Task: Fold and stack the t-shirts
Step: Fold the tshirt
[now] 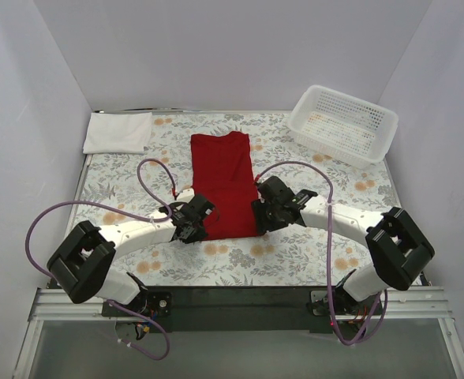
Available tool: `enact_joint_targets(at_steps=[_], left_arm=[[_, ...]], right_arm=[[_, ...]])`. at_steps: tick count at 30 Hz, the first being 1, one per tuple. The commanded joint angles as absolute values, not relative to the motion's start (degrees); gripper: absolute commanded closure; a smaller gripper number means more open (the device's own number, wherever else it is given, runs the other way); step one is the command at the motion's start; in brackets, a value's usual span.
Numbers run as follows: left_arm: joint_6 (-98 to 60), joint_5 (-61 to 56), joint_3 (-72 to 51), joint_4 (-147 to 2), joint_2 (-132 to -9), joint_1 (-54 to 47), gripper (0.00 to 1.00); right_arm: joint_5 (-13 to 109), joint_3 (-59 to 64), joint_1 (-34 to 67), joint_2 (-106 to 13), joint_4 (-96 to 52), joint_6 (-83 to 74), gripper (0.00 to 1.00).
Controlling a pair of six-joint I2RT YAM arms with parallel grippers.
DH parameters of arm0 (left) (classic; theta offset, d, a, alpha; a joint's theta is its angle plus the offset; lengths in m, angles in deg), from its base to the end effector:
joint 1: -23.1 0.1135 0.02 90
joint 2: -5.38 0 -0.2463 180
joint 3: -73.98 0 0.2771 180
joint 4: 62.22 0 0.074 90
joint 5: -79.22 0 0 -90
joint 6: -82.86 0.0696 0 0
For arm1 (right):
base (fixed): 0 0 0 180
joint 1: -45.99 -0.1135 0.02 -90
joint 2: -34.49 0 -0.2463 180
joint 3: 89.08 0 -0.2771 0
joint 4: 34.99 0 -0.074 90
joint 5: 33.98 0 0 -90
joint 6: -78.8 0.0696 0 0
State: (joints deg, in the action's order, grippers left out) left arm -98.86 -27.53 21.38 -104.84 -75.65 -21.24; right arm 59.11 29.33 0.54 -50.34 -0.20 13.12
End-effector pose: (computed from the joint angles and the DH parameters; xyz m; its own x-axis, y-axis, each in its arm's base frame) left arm 0.2078 -0.1750 0.0918 -0.5818 -0.7698 -0.2627 -0.6942 0.6382 -0.3328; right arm 0.2331 0.2314 0.1277 -0.8271 -0.2540 -0.5013 -0.3851 0.9059 0.1764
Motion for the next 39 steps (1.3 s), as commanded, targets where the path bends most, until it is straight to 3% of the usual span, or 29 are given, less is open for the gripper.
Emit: enact_joint_targets(at_steps=[1,12,28,34,39], left_arm=[[-99.1,-24.3,24.7,-108.0,-77.1,-21.4,1.0],[-98.9,-24.0,24.6,-108.4,-75.1,-21.4,1.0],[-98.7,-23.9,24.4,-110.2,-72.9,-21.4,1.0],[-98.2,-22.9,24.0,-110.9,-73.3,-21.4,1.0],[-98.8,-17.4,23.9,-115.1,-69.7,-22.2,1.0]], right_arm=[[60.4,26.0,0.1,-52.6,-1.2,14.1,0.45],[60.9,26.2,-0.7,-58.6,-0.6,14.7,0.58],[65.5,27.6,-5.7,-66.8,7.5,18.8,0.67],[65.4,27.9,-5.7,-66.0,7.8,18.1,0.99],[62.6,28.0,-7.7,-62.7,13.0,16.3,0.99]])
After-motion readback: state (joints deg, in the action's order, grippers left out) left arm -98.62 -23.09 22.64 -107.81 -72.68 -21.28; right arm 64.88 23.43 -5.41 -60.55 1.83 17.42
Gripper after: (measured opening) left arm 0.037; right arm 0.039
